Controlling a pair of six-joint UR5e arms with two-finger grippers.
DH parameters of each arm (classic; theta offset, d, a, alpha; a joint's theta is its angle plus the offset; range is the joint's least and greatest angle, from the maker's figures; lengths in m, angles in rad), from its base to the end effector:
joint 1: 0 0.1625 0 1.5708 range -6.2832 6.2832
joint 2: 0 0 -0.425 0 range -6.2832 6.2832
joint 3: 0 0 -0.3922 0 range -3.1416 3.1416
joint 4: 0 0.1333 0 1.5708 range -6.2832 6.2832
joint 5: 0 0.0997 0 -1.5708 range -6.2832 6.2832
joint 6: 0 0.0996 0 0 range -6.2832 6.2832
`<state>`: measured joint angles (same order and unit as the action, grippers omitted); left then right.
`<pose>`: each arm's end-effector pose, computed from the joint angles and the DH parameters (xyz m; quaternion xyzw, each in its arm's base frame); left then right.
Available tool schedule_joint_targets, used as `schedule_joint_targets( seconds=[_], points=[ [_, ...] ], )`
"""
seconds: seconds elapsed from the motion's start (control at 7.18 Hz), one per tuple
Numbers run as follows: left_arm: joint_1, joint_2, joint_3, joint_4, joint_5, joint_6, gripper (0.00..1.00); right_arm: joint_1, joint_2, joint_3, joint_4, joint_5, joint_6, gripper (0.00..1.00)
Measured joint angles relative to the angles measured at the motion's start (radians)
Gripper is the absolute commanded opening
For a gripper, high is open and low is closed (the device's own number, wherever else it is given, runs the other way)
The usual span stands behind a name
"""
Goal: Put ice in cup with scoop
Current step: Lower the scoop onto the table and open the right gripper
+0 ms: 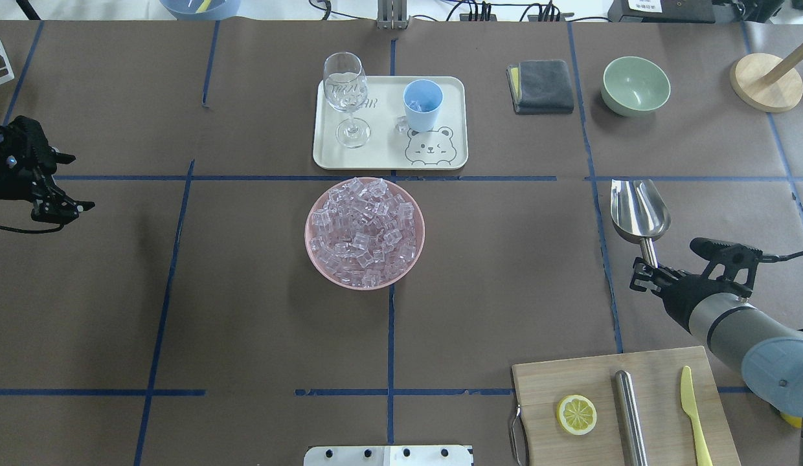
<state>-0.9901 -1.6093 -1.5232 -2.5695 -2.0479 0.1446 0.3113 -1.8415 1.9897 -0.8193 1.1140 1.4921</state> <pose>0.2215 -0.4972 0.5560 0.4055 0.3028 0.4083 0.7597 -0.3324 -0.2931 0.4916 0.2821 -0.3760 0.1996 0.8598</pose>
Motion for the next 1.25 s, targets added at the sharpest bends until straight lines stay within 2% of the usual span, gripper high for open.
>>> schedule_joint_targets(
  seconds=[0.14,0.28,0.42,0.56,1.25],
  points=[
    [-0.001,0.0,-0.001,0.0,0.0,0.0,1.0,-0.006,-0.002,-0.009,0.007,0.0,0.0,0.14],
    [-0.002,0.0,-0.001,0.0,-0.001,0.0,1.0,-0.012,-0.003,-0.019,0.01,0.0,0.0,0.14],
    [-0.004,0.001,-0.001,0.0,0.0,0.0,1.0,-0.016,-0.004,-0.027,0.01,0.001,0.0,0.41],
    [-0.005,0.001,-0.002,-0.001,0.0,0.0,1.0,-0.019,-0.005,-0.032,0.011,0.002,0.0,0.99],
    [-0.057,0.009,-0.017,0.03,-0.004,-0.001,1.0,-0.02,-0.038,-0.007,0.044,0.033,-0.029,1.0]
  ],
)
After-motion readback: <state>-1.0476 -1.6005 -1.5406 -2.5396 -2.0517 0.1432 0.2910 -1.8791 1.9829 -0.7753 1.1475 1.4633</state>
